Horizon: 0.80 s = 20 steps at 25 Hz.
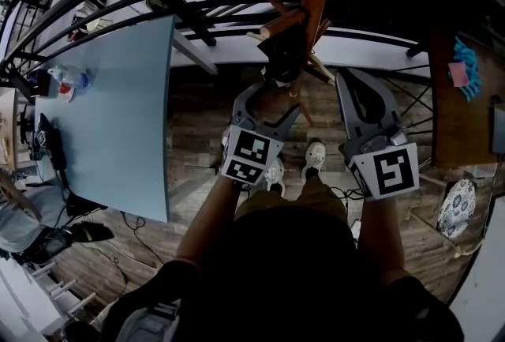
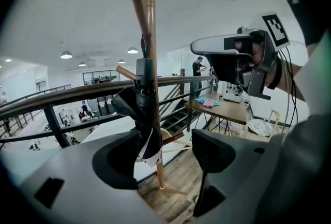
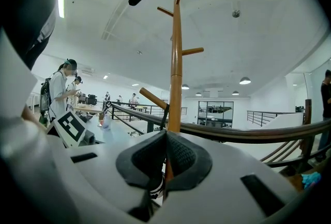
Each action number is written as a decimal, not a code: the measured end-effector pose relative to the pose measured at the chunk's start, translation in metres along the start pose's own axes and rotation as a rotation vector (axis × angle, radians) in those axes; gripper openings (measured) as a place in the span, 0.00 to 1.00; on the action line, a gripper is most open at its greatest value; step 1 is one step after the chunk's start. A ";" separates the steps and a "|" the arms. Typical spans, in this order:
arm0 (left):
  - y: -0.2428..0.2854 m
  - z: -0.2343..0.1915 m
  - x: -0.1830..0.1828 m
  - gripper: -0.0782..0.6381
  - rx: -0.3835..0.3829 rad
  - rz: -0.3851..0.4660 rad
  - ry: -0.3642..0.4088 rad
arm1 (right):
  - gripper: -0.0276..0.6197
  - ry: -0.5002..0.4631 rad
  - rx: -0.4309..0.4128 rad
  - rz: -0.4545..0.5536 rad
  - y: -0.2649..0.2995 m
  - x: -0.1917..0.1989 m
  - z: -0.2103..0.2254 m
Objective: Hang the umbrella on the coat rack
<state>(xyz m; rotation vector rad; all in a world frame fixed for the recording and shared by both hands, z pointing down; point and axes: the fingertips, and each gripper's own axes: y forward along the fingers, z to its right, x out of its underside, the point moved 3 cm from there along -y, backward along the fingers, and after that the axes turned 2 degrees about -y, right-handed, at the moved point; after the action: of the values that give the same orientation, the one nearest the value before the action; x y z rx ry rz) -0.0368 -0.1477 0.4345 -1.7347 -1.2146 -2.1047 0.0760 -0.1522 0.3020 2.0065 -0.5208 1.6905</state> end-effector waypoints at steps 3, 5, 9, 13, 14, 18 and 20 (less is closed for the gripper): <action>0.000 -0.001 -0.007 0.57 0.002 0.011 0.005 | 0.09 0.000 0.006 0.008 0.000 -0.004 0.002; -0.002 -0.003 -0.013 0.57 0.001 0.021 0.010 | 0.09 -0.001 0.009 0.008 0.000 -0.007 0.003; -0.006 -0.005 -0.022 0.57 0.000 0.045 0.016 | 0.09 -0.013 0.013 0.031 -0.001 -0.014 0.002; -0.012 -0.006 -0.034 0.57 -0.005 0.071 0.027 | 0.09 -0.023 0.017 0.053 -0.003 -0.023 0.001; -0.013 -0.006 -0.037 0.57 -0.006 0.078 0.030 | 0.09 -0.024 0.018 0.054 -0.003 -0.025 0.001; -0.020 -0.008 -0.049 0.57 -0.012 0.105 0.036 | 0.09 -0.034 0.021 0.074 -0.005 -0.033 -0.002; -0.023 -0.009 -0.054 0.57 -0.013 0.117 0.042 | 0.09 -0.036 0.024 0.083 -0.006 -0.037 -0.003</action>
<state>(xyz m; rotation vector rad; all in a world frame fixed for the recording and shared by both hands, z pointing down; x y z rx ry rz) -0.0398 -0.1576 0.3764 -1.7133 -1.0638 -2.0750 0.0705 -0.1461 0.2657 2.0620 -0.6070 1.7188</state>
